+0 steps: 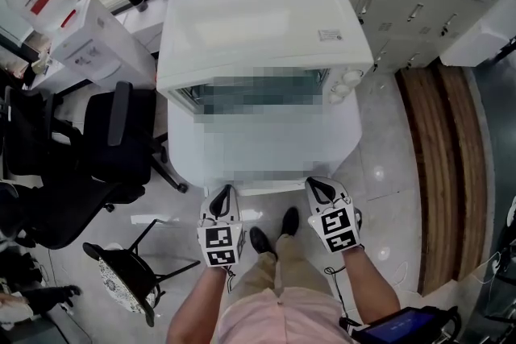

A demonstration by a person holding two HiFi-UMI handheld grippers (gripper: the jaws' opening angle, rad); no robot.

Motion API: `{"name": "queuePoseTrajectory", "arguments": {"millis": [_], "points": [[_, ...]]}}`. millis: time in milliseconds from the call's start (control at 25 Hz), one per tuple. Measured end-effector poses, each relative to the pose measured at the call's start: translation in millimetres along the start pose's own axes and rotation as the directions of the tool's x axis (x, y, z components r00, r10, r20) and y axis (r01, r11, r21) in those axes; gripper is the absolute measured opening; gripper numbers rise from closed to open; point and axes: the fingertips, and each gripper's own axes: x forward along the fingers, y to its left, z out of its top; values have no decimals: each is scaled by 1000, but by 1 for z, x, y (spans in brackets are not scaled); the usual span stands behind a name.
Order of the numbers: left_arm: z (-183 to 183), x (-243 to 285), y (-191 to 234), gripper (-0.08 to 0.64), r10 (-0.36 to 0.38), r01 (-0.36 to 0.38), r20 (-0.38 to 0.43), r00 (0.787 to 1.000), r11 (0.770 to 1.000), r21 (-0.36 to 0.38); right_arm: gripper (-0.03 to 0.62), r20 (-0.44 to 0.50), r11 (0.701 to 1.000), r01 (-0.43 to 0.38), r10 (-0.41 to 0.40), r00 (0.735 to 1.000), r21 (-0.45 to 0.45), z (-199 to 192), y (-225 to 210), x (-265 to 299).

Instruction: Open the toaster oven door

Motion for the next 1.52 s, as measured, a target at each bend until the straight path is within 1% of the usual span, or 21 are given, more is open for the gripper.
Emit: {"name": "queuePoseTrajectory", "arguments": {"millis": [440,680,1280,1520], "points": [[-20,10,0,14,-3,2,-42,999,1000,-6,2,-36,1000,-13,14,999,20,-20,2,13],[-30,16,0,14,0,-1,-59,998,1000,-24,2,-54,999,-24,25,998,30,-30,2,20],[-46,27,1,14,23,-24,-83,996,1000,-9,2,-76,999,-44,46,996,30,-44,2,34],[-46,29,2,14,32,-32,-67,997,999,1,2,-67,998,-51,53,996,32,-44,0,36]]}}
